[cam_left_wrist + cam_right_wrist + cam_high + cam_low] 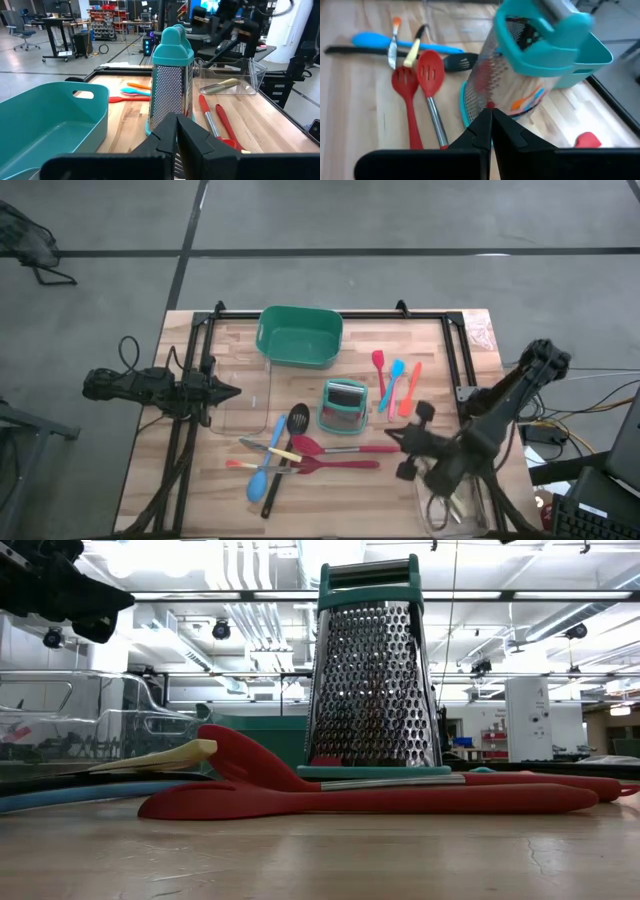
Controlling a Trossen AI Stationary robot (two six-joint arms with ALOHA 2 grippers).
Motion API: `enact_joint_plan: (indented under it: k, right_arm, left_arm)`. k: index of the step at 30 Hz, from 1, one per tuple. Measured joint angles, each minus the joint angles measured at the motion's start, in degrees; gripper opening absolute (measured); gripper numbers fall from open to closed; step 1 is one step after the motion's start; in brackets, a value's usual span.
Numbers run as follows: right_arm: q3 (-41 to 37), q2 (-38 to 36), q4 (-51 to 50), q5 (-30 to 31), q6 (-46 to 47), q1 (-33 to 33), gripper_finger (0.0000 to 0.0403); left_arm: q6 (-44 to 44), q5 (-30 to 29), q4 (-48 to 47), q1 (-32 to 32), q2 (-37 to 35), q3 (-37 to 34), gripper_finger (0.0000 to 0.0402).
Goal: Pick & Place Kitchen Items
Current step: Put the yellow table knife into the bottom transparent bin
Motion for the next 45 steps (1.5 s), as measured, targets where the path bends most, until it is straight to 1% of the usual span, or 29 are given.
enact_joint_plan:
  k: [6,7,11,15,20,25,34,39,43,45]
  right_arm:
    - [-15.4,-15.75,14.88,-0.46,-8.86,-2.79,0.0008]
    - [-17.87,-18.52,17.82,-1.35,-10.8,-3.46,0.0008]
    - [-27.64,-28.32,29.07,-8.38,-20.13,-6.55,0.0008]
    - [-36.01,-36.86,40.29,-12.79,-28.05,-8.88,0.0008]
    - [-43.19,-44.18,45.48,-13.53,-30.84,-10.41,0.0008]
    - [-46.89,-48.79,46.08,-15.05,-31.5,-10.52,0.0008]
    - [-48.27,-55.4,46.35,-15.51,-39.2,-12.0,0.0008]
    - [-48.76,-58.22,46.36,-20.1,-41.15,-12.07,0.0008]
    - [-50.01,-59.5,46.46,-20.35,-41.71,-12.05,0.0008]
    - [-50.28,-60.43,46.76,-18.38,-42.08,-11.98,0.0008]
  left_arm:
    - [0.0,-0.01,0.01,0.0,0.0,0.0,0.0019]
    - [0.0,-0.02,0.03,0.0,0.0,-0.02,0.0019]
    - [0.0,-0.01,0.01,0.0,0.0,0.0,0.0019]
    - [0.0,0.01,0.03,0.0,0.0,0.0,0.0019]
    - [0.0,0.0,0.02,-0.01,0.0,-0.02,0.0019]
    - [0.0,0.0,0.03,0.0,0.0,0.0,0.0019]
    - [0.0,0.01,0.03,-0.01,0.0,-0.01,0.0019]
    - [0.0,0.01,0.01,0.0,0.0,-0.01,0.0019]
    - [0.0,-0.02,0.01,-0.02,0.0,0.0,0.0019]
    - [0.0,0.0,0.02,-0.01,0.0,0.0,0.0019]
